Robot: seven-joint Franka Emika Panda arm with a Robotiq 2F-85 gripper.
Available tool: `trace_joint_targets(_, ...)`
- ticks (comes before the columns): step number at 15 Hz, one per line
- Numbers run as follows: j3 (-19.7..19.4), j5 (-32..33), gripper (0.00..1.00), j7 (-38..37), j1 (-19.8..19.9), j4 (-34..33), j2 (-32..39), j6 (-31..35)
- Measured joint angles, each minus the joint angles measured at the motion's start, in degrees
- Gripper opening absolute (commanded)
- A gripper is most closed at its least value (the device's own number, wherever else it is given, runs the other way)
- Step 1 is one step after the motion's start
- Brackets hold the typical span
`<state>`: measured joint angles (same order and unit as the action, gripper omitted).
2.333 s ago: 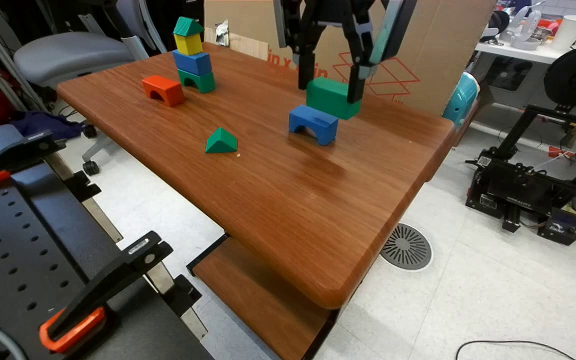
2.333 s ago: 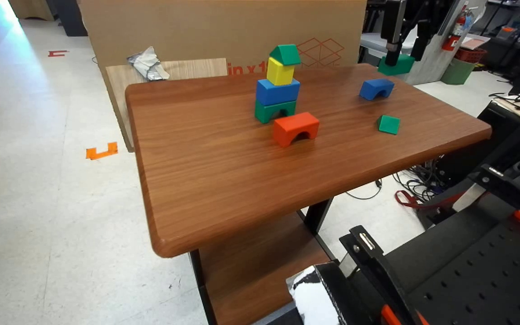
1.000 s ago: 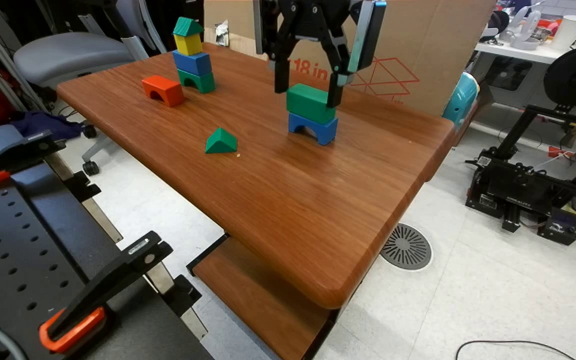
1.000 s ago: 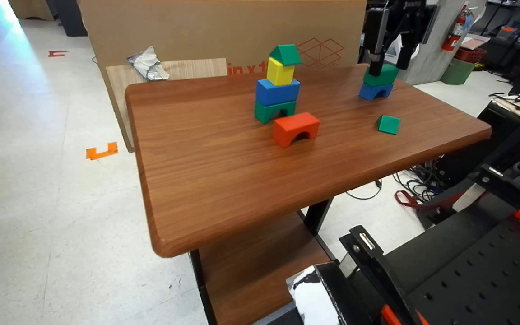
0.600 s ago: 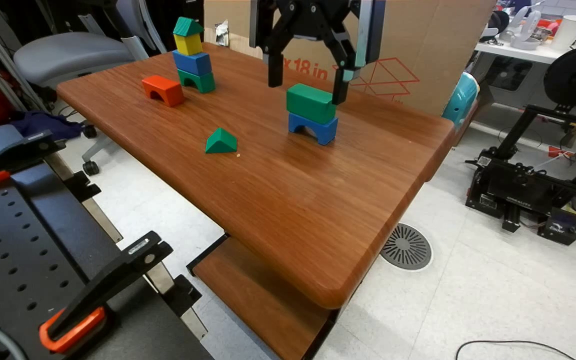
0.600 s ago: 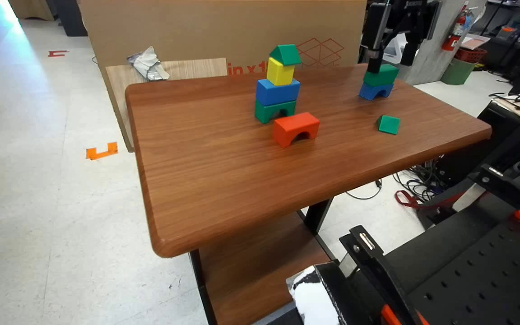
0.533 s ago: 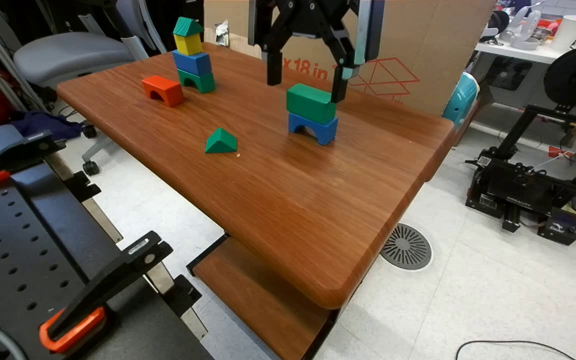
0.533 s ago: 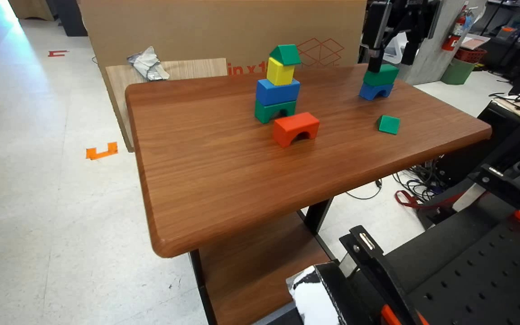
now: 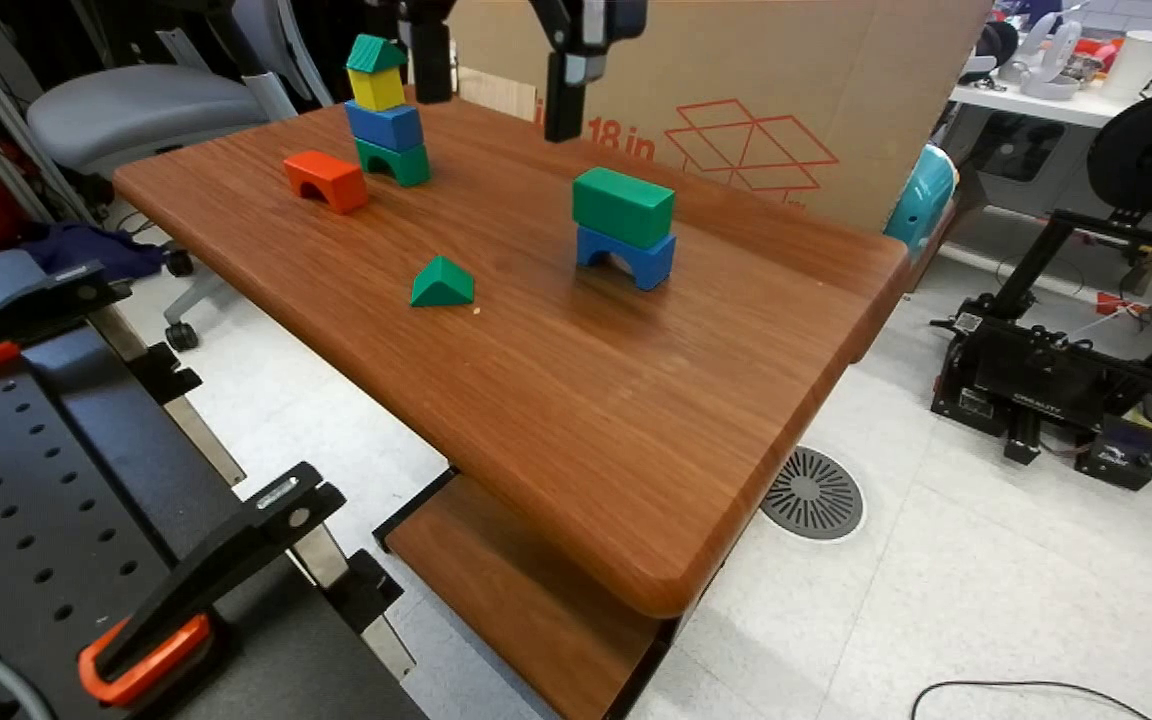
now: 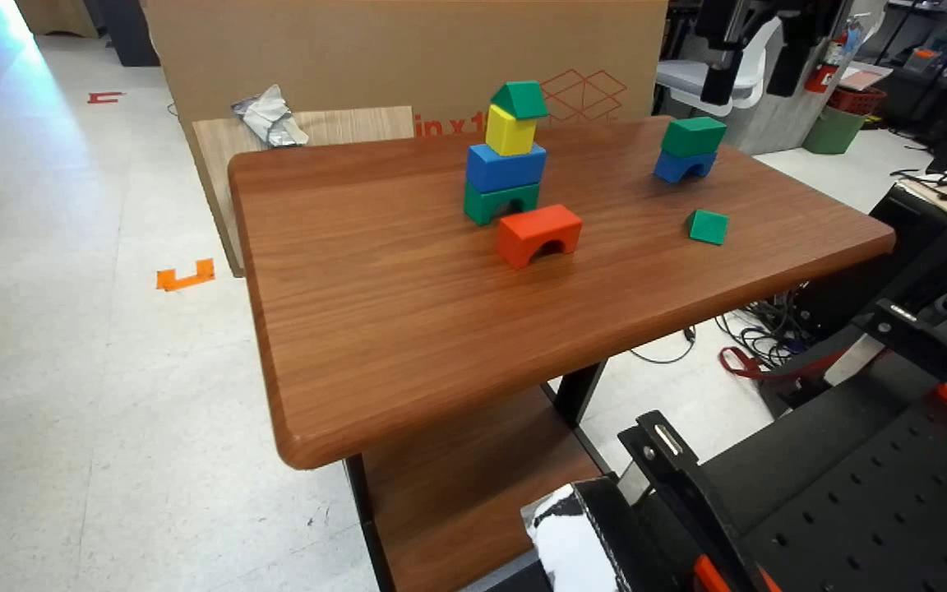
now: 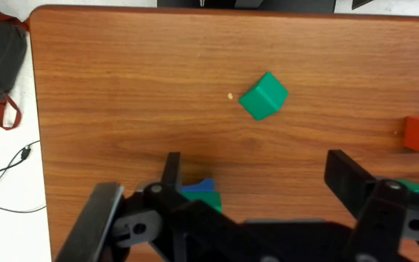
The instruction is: Pick up the green rectangular block and place it on top of the blue block on the right
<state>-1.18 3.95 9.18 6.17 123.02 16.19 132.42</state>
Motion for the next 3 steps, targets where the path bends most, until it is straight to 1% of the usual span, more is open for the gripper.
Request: trace_joint_targets(3,0.0,0.0,1.0,0.0,0.0,2.9,-2.8,-0.5)
